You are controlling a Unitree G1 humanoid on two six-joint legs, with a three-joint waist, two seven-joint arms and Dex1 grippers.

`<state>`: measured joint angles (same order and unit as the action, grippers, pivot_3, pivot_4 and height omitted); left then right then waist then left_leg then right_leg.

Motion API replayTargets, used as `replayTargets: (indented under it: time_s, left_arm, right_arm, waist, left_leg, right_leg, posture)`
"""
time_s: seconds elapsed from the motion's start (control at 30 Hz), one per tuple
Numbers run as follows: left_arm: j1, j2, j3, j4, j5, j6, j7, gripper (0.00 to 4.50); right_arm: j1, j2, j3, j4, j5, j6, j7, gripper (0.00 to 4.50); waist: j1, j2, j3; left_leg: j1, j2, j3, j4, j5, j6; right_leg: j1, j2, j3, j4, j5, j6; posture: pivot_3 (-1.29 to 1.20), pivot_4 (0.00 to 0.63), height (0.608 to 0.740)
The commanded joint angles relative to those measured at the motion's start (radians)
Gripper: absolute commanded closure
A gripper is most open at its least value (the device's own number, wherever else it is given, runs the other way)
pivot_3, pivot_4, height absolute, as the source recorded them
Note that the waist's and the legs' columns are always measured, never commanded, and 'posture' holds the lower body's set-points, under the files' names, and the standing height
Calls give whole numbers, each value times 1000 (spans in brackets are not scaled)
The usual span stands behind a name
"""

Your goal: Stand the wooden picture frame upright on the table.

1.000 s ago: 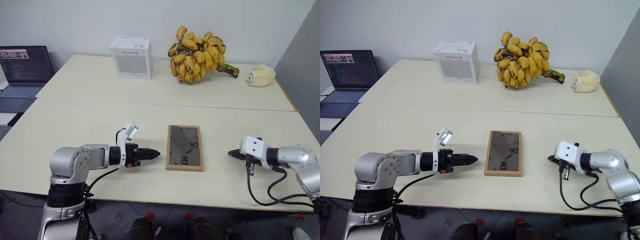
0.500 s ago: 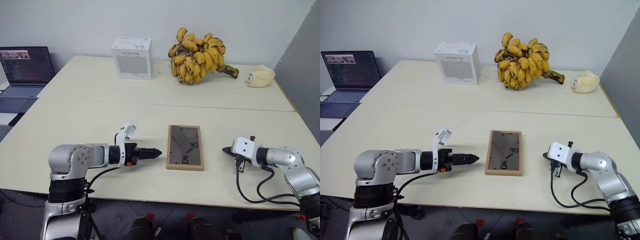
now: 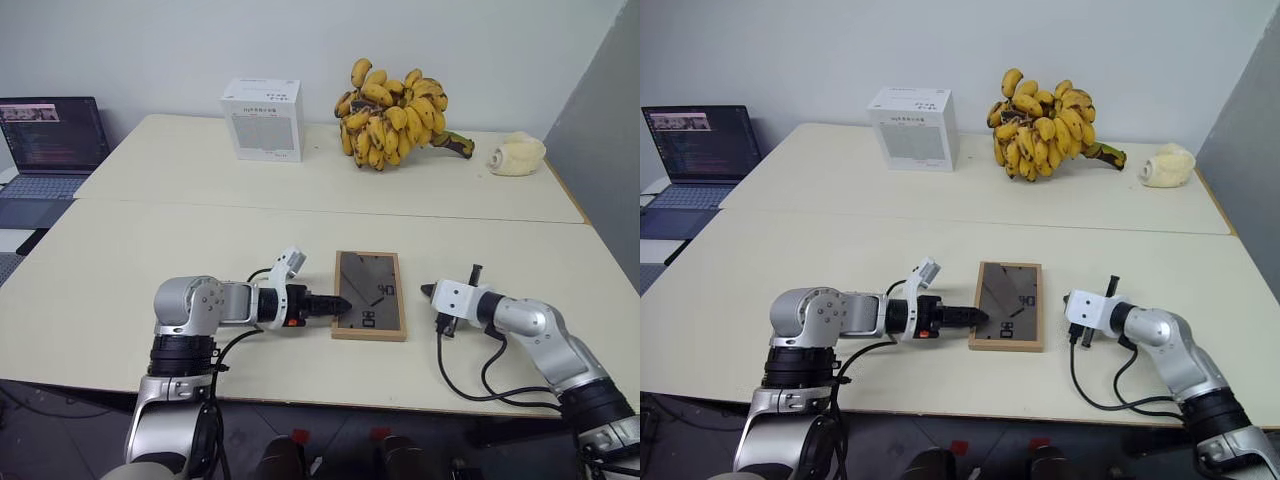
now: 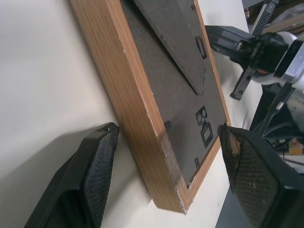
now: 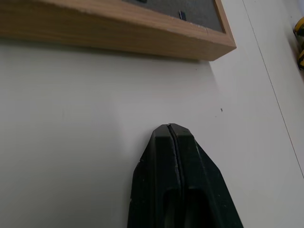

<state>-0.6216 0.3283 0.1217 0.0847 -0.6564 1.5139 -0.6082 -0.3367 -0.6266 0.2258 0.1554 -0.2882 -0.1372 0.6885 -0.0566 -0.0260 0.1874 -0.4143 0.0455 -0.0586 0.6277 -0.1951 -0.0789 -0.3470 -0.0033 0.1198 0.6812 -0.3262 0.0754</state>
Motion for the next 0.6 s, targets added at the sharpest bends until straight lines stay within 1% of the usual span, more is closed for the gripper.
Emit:
replayTargets:
  time_s: [0.03, 0.2, 0.6]
  left_arm:
    - [-19, -10, -8, 26, 6, -11, 17, 941]
    - [-40, -28, 19, 51, -4, 4, 31, 941]
    - [-48, -86, 54, 54, -11, 27, 76, 941]
  right_arm:
    - [8, 66, 55, -55, -3, 52, 11, 4500]
    - [10, 109, 66, -92, -12, 98, 9, 4500]
    - [-35, 191, 78, -93, -17, 170, -20, 4500]
  waist:
    - [0, 0, 0]
    - [0, 0, 0]
    - [0, 0, 0]
  left_leg:
    - [0, 0, 0, 0, 0, 0]
    - [0, 0, 0, 0, 0, 0]
    - [0, 0, 0, 0, 0, 0]
  right_leg:
    - [0, 0, 0, 0, 0, 0]
    - [0, 0, 0, 0, 0, 0]
    - [-1, 0, 0, 0, 0, 0]
  posture:
    - [0, 150, 740]
    - [0, 150, 740]
    - [0, 150, 740]
